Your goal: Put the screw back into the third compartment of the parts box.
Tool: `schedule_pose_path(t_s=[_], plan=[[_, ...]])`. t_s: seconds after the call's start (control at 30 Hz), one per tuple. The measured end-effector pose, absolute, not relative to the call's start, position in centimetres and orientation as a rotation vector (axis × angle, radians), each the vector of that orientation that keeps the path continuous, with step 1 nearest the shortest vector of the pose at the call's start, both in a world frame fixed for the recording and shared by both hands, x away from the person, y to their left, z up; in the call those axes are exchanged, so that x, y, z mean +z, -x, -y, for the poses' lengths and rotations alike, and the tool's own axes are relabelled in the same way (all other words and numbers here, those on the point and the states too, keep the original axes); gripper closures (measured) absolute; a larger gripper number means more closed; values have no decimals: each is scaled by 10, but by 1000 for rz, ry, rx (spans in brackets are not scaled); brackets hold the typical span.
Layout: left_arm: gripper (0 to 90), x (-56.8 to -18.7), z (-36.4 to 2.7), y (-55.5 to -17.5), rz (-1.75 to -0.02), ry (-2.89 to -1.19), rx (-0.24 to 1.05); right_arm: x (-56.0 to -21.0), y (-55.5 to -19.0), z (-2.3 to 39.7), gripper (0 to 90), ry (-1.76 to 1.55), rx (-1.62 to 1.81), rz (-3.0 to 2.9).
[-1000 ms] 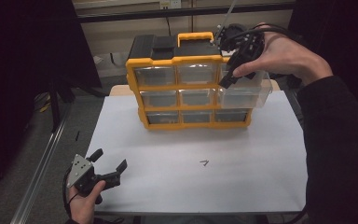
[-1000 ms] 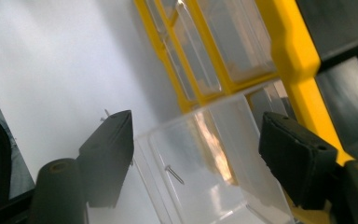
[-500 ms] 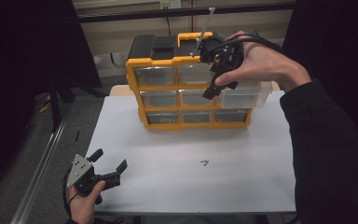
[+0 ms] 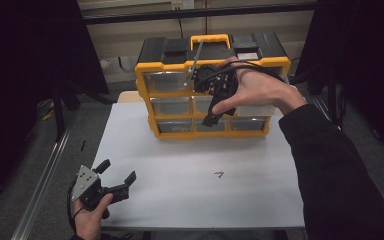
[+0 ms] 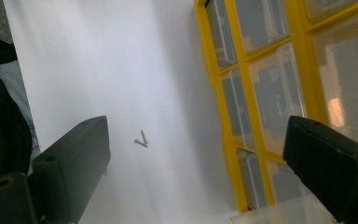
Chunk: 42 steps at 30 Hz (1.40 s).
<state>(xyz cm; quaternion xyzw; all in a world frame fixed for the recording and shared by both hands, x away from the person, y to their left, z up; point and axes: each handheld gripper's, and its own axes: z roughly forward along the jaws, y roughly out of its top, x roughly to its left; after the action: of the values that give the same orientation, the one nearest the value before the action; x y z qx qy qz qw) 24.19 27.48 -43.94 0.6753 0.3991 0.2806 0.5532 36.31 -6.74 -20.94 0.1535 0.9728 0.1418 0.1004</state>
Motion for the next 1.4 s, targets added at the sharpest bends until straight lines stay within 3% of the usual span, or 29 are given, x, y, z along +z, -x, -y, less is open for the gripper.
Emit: schedule_pose_path(t_s=[0.63, 1.4], plan=[[22, -439, -275, -242, -948, -1600, 666, -262, -351, 36, 69, -412, 390, -2942], [22, -439, -275, -242, -944, -1603, 667, -348, -353, 49, 77, -529, 397, -3012]])
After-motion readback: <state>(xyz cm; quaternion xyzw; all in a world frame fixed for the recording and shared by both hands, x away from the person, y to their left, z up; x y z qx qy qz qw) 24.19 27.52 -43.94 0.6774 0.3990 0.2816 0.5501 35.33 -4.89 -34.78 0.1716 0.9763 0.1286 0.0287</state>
